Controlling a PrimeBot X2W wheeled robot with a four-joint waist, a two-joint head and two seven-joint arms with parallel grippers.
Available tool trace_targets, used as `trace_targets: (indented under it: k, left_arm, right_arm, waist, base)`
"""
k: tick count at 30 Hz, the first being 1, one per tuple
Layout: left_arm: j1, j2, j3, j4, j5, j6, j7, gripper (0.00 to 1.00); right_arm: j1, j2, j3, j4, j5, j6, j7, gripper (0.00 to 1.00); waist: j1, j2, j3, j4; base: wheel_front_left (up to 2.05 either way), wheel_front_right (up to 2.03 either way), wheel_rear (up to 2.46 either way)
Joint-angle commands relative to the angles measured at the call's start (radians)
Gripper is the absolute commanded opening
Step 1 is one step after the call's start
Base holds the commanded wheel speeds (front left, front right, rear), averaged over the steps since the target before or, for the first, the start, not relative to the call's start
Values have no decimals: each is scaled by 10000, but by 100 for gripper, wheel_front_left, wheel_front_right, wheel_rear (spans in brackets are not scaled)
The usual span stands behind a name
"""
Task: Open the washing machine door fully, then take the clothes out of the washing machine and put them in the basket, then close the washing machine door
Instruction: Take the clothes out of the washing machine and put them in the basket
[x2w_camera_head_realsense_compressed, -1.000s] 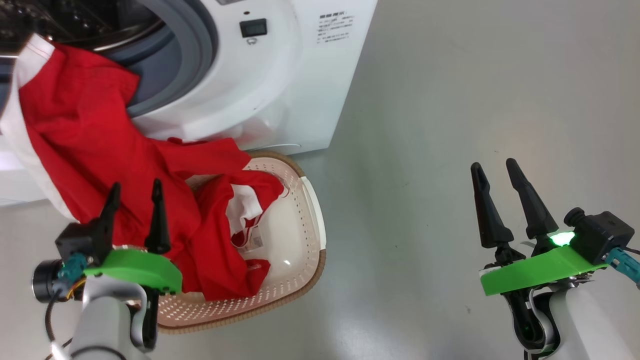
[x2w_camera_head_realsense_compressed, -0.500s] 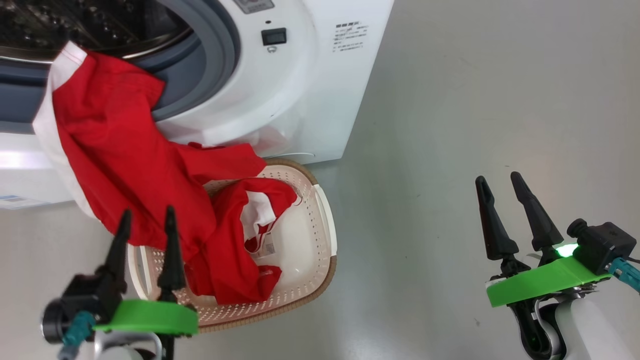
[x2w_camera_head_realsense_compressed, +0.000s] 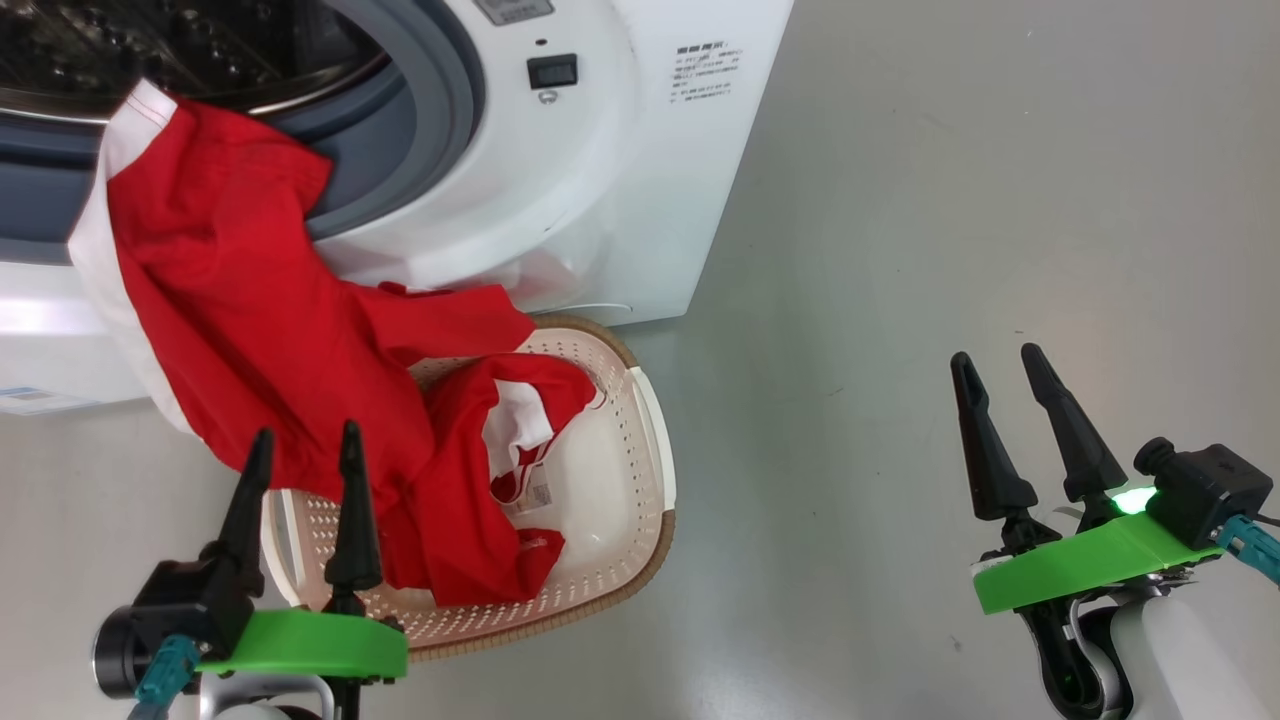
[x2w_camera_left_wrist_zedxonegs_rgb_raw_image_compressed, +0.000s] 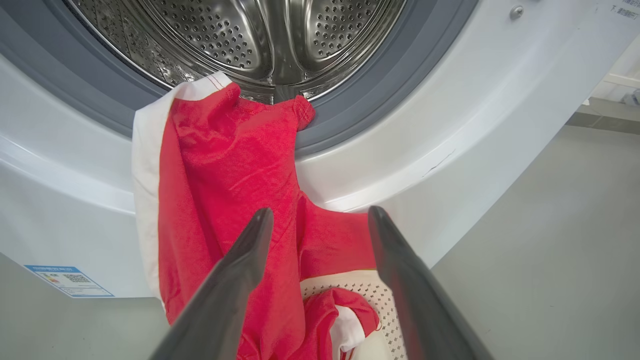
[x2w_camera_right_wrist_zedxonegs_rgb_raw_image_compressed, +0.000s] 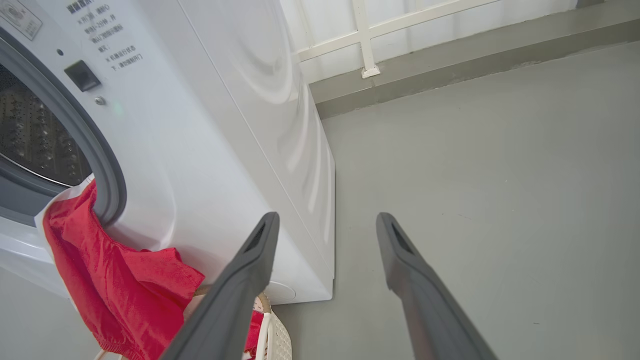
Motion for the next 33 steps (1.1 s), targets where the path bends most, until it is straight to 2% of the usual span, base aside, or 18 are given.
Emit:
trace_targets:
  k: [1,9,15,23,33]
  left_arm:
    - [-119,161,303,-217,-32,30,-51,100]
    - [-1020,160,620,591,-26,-131,-51,100]
    - [-2509,160,1120,2185,306,-272,-51,100]
    - [-4301,293,1414,5076,909,-271,-51,100]
    - [-5665,618,1679,6771,1265,-181,-51,100]
  right_arm:
    - [114,-92,184,-207,-33,65,-63,100]
    - [46,-49,155,-219,-50,65,-63,100]
    - [-102,-22,196,-226,-53,65,-63,100]
    - [-355,98,466,-175,8,65,-63,100]
    - [-457,248,498,-217,31,65,-63,100]
  waist:
    - [0,0,14,11]
    - [0,0,165,94]
    - [0,0,330,37]
    - [0,0,528,-363]
    - [0,0,824,-786]
  base:
    - [0,0,0]
    - [0,0,0]
    - [0,0,0]
    - [0,0,0]
    - [0,0,0]
